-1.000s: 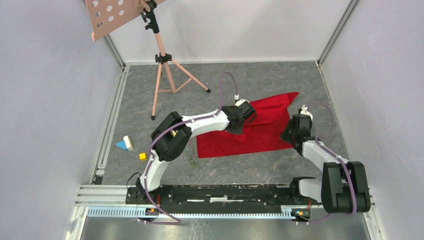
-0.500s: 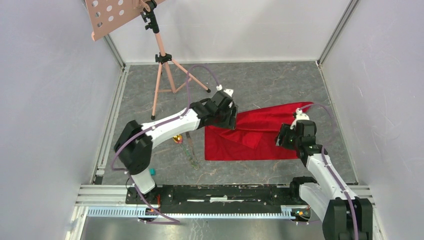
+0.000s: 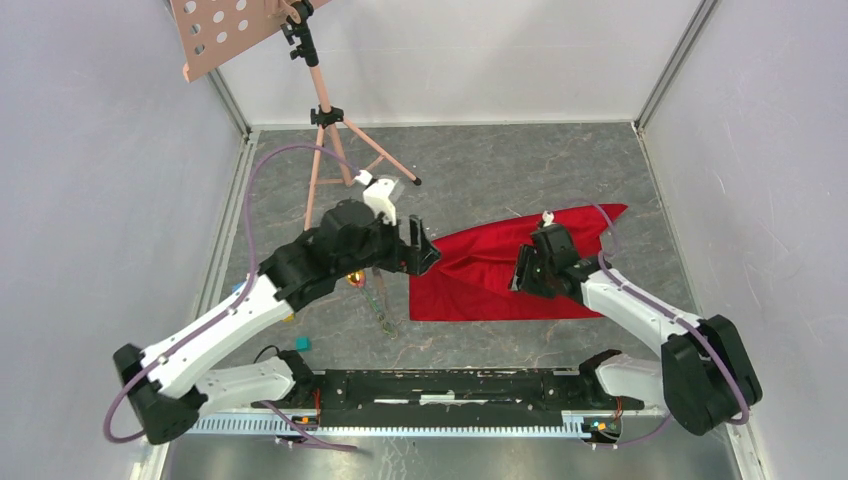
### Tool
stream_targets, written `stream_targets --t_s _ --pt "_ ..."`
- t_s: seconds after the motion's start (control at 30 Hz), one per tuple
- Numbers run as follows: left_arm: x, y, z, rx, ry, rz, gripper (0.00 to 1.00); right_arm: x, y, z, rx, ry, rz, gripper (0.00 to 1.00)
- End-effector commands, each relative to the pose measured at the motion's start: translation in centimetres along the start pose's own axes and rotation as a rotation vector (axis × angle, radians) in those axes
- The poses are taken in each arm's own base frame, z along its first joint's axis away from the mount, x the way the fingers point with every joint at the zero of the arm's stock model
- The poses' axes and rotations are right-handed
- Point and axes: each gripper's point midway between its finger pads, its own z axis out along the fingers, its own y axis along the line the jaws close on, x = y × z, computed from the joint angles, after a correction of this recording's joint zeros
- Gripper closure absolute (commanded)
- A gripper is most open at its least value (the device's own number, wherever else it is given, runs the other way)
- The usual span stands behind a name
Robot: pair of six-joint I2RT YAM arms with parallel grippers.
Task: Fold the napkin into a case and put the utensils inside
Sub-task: Smooth out the napkin at the center of the board.
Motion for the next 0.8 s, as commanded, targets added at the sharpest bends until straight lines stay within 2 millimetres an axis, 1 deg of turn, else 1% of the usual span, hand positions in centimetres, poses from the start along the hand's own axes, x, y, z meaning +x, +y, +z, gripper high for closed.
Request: stream_targets --t_s 0.0,0.1,0.13,0.2,0.33,0.5,0.67,0.77 --pt "2.2 1.6 -1.9 -0.014 0.018 0.044 0.04 -0.9 0.2 -0.4 0.154 -0.053 0.166 0.45" --pt "3.1 1.6 -2.7 0.012 0.015 0.018 0.04 0.1 -0.1 -0.2 0.244 -0.027 0.209 0.44" --pt "3.7 1.3 -2.9 0.039 0.029 0.011 0.04 0.2 -0.1 -0.2 0.264 -0.017 0.211 0.44" --pt "3.9 1.0 -3.2 0.068 0.014 -0.005 0.03 0.2 0.4 0.1 0.3 0.002 0.196 0.46" --pt "4.5 0.8 -3.3 0.091 0.016 -0.023 0.03 0.1 1.4 0.1 0.36 0.001 0.174 0.46" --pt "4.8 1.0 -3.0 0.09 0.013 -0.043 0.03 -0.2 2.2 0.1 0.425 -0.013 0.167 0.47" --pt "5.5 1.2 -2.3 0.086 0.031 -0.065 0.04 0.6 2.6 1.6 0.423 0.013 0.19 0.49" --pt "6.0 1.0 -2.1 0.094 0.053 -0.07 0.04 1.0 2.5 2.0 0.436 0.025 0.193 0.5"
